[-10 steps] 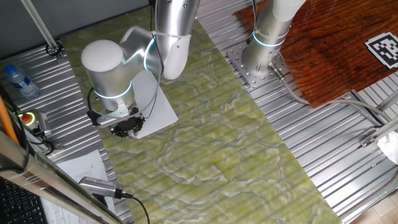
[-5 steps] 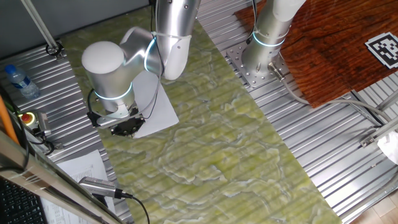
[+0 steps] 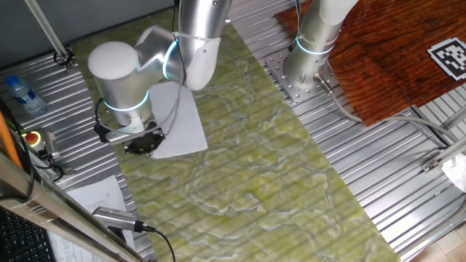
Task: Flip over and spread out the paper that is laid flat on the table
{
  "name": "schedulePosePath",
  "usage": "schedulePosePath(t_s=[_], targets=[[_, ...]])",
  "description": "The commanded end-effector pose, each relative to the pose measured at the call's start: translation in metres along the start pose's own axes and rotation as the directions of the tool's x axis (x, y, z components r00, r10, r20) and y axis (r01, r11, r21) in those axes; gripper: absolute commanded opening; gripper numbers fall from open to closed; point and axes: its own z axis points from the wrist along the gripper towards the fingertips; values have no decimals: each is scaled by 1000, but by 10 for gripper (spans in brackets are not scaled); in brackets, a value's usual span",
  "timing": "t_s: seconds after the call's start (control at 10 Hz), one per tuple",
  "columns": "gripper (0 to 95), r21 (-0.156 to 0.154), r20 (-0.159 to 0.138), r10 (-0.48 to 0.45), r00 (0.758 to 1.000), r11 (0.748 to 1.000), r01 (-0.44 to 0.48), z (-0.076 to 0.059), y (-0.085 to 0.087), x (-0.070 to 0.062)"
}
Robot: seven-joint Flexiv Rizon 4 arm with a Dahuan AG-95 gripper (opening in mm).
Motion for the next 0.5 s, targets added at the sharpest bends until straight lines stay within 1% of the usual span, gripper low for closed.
schedulePosePath(t_s=[0.1,0.2,0.3,0.4,0.5], targets=[[0,-3,-16,5,1000,1000,-5,-11,-5,9],[0,-3,-18,5,1000,1000,-5,-12,-6,10],[0,-2,-31,9,999,1000,-9,-23,-10,21],[0,-2,-33,23,999,1000,-23,-29,-12,27],[0,0,-55,40,998,999,-41,-36,-14,31]])
